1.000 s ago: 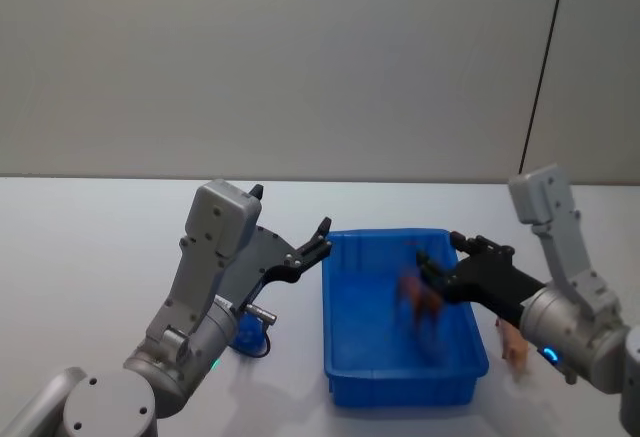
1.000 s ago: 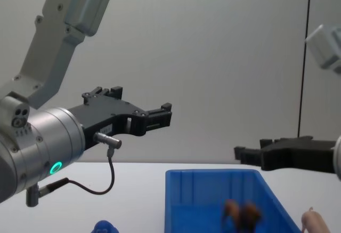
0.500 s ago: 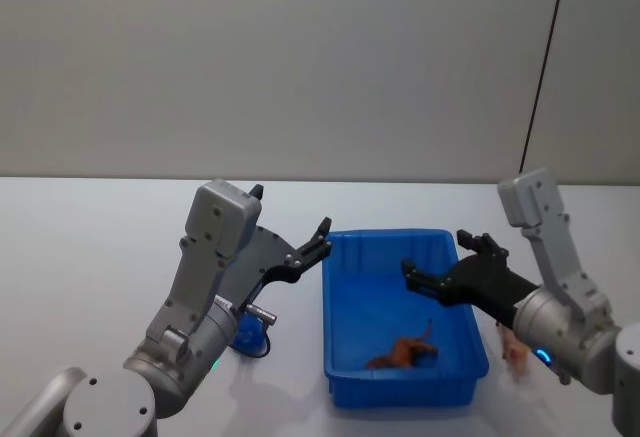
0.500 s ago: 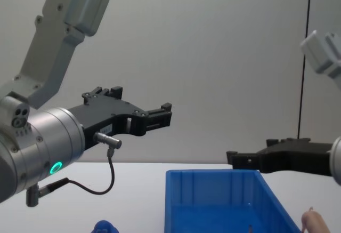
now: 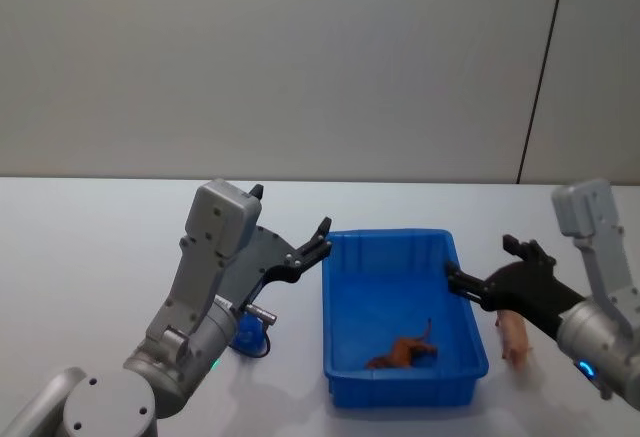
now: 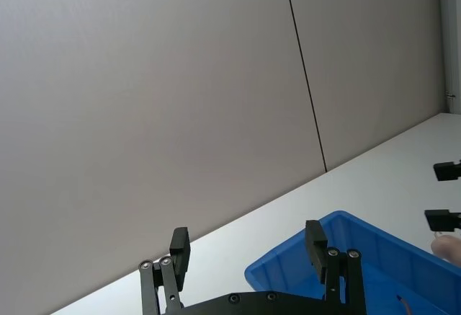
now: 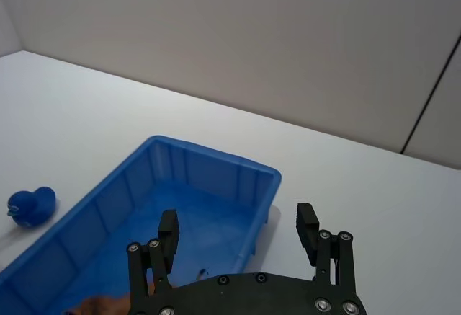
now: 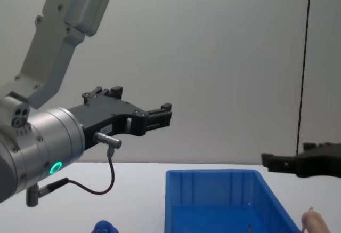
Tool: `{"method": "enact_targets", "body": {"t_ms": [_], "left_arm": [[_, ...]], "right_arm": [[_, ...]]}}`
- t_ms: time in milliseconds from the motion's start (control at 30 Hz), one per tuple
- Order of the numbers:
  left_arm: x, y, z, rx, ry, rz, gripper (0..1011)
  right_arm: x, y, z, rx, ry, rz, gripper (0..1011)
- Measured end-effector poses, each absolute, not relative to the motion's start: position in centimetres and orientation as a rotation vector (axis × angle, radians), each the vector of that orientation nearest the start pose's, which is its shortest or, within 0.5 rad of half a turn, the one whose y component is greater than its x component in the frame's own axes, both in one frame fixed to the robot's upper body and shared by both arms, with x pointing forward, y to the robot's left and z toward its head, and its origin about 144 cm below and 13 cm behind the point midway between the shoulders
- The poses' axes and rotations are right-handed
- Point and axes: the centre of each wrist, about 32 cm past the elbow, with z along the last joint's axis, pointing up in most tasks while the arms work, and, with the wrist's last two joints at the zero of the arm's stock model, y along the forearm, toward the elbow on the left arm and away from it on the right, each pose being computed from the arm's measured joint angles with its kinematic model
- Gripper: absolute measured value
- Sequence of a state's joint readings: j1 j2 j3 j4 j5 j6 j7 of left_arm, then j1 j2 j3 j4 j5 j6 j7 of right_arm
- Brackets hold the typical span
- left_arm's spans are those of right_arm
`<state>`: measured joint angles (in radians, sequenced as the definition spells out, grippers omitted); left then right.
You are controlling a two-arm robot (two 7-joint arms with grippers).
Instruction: Pick up the two dolls from the table and place them into the box.
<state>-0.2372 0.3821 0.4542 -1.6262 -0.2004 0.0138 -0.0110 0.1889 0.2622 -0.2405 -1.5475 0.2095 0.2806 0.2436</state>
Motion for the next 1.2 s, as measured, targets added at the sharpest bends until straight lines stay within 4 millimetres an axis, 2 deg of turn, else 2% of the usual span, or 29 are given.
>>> {"method": "enact_targets", "body": {"t_ms": [233,533,1200], "left_arm": [[49.2,19.8,120.4,0.061,-0.268,1.124,1002],[49.2,19.8,120.4,0.061,-0.268,1.124,1001],[49.2,19.8,120.4,0.061,-0.268,1.124,1002]], "right_arm": [[49.4,-24.6,118.0,-0.224,0.111,-1.159,1001],[48.8,-25.5,116.5,-0.273,0.163,-1.192,1001],[48.7,-25.5,113.6,-0.351,0.228,-1.21,1001]]}}
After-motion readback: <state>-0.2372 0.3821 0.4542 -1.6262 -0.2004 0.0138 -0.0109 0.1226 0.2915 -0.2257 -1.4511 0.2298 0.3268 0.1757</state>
